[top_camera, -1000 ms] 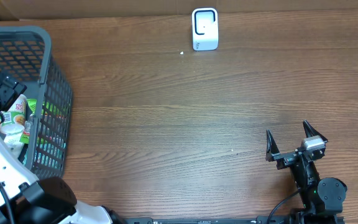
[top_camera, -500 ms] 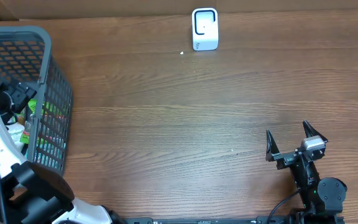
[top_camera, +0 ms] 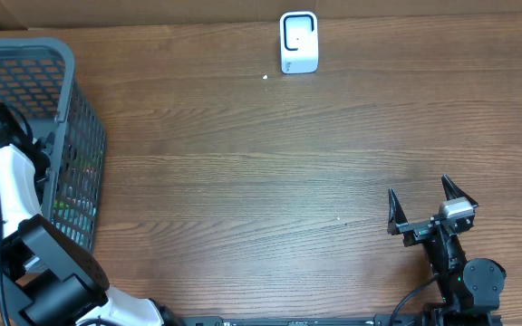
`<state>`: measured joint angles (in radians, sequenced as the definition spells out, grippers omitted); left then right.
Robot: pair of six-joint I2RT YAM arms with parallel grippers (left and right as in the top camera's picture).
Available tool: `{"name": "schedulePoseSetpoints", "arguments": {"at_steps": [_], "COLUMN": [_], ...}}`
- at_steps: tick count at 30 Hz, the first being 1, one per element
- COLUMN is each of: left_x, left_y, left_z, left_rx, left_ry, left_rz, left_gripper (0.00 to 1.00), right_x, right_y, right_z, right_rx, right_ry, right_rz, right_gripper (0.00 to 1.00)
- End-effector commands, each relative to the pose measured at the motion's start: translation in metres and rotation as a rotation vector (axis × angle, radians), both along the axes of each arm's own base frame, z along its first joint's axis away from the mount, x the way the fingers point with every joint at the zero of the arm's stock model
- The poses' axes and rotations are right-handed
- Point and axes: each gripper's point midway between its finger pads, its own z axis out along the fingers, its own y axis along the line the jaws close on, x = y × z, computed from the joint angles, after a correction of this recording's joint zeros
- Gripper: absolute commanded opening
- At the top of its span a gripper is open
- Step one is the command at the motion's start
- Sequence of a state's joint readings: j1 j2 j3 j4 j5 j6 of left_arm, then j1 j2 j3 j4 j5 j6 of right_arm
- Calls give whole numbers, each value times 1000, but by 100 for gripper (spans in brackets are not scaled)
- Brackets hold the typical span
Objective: Scan the item barcode
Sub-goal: 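Reach the left gripper into the basket toward the green snack bag, then grasp the green snack bag with the left gripper and lift it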
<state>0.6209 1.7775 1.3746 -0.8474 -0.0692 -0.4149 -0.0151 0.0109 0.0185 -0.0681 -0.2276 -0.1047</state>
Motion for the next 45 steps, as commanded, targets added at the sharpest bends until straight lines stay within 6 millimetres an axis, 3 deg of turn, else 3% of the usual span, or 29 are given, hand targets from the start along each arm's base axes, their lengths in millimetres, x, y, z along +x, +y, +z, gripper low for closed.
{"name": "schedulePoseSetpoints", "arguments": {"at_steps": [1, 5, 10, 12, 13, 16, 17, 20, 26, 34, 45], "left_x": [0, -2, -8, -11, -14, -16, -16, -15, -3, 14, 2], "left_y": [2, 1, -4, -6, -8, -9, -9, -8, 0, 10, -7], "left_z": [-22, -49, -80, -89, -94, -94, -92, -84, -40, 51, 157], "left_rx": [-1, -36, -84, -101, -113, -118, -117, -117, -97, -40, 76], "left_ry": [40, 89, 162, 187, 206, 213, 212, 212, 187, 97, -95], "left_rz": [51, 68, 70, 73, 73, 72, 72, 72, 56, 22, -60], "left_gripper": [97, 95, 82, 70, 43, 9, 4, 4, 4, 4, 4], "right_x": [0, 0, 0, 0, 0, 0, 0, 0, 0, 0, 0], "right_y": [-1, -1, -1, -1, -1, -1, -1, -1, -1, -1, -1], "right_z": [-2, -2, -2, -2, -2, -2, -2, -2, -2, -2, -2], "right_rx": [6, 6, 6, 6, 6, 6, 6, 6, 6, 6, 6], "right_ry": [-3, -3, -3, -3, -3, -3, -3, -3, -3, -3, -3], "right_rz": [-8, -8, -8, -8, -8, -8, -8, -8, -8, -8, -8], "right_gripper": [100, 100, 100, 100, 100, 100, 100, 100, 100, 100, 100]}}
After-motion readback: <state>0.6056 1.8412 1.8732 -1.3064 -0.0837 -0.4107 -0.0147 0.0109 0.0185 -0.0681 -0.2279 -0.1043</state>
